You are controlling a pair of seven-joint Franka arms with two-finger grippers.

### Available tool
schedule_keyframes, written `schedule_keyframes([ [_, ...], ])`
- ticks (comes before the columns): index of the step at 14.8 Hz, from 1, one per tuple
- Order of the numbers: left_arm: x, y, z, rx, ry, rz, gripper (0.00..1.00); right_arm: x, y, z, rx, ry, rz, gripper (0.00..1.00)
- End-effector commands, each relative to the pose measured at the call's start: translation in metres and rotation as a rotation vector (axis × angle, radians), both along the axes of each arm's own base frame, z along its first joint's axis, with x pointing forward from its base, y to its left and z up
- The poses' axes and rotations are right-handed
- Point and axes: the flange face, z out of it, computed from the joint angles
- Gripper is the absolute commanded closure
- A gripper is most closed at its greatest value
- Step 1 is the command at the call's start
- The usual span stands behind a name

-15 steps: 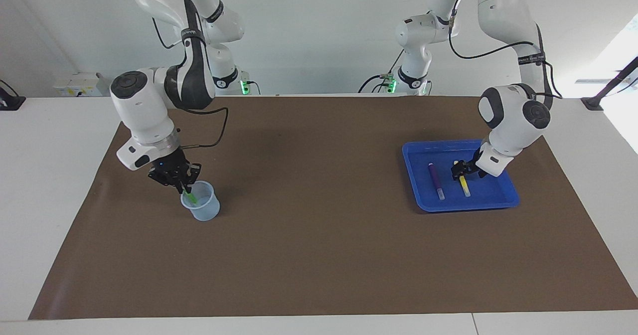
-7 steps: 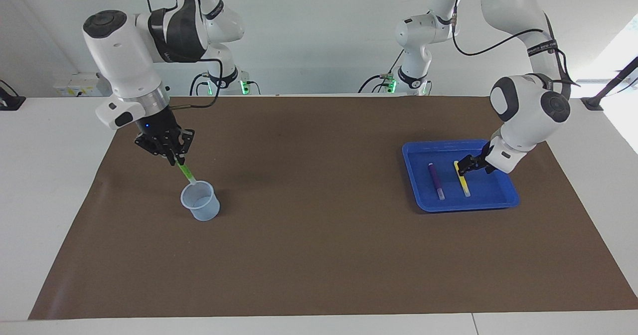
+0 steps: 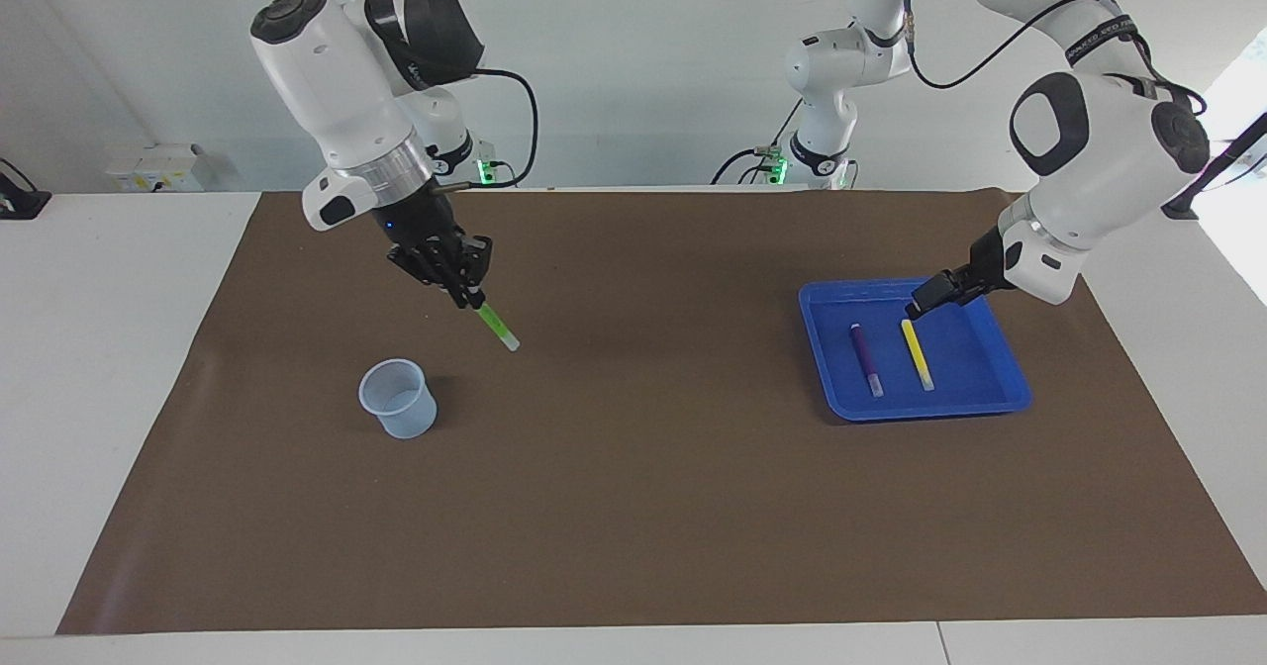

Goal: Right arm passes pens to left for tray arrangement
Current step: 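Lift the green pen with the right gripper toward the left gripper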

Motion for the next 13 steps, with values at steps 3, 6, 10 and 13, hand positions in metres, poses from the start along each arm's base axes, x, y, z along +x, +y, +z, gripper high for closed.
schedule_keyframes([
  [3, -0.03, -0.04, 0.061, -0.093, 0.052, 0.354, 0.0, -0.009, 0.091, 0.02, 0.232, 0.076, -0.33, 1.0],
  [6, -0.044, -0.071, 0.088, -0.164, 0.128, 0.595, 0.0, -0.02, 0.137, 0.036, 0.314, 0.156, -0.454, 1.0],
  [10, -0.061, -0.102, 0.11, -0.271, 0.168, 0.861, 0.0, -0.048, 0.188, 0.047, 0.364, 0.253, -0.529, 1.0],
  [13, -0.084, -0.124, 0.107, -0.347, 0.188, 0.992, 0.0, -0.064, 0.211, 0.05, 0.376, 0.301, -0.564, 1.0],
])
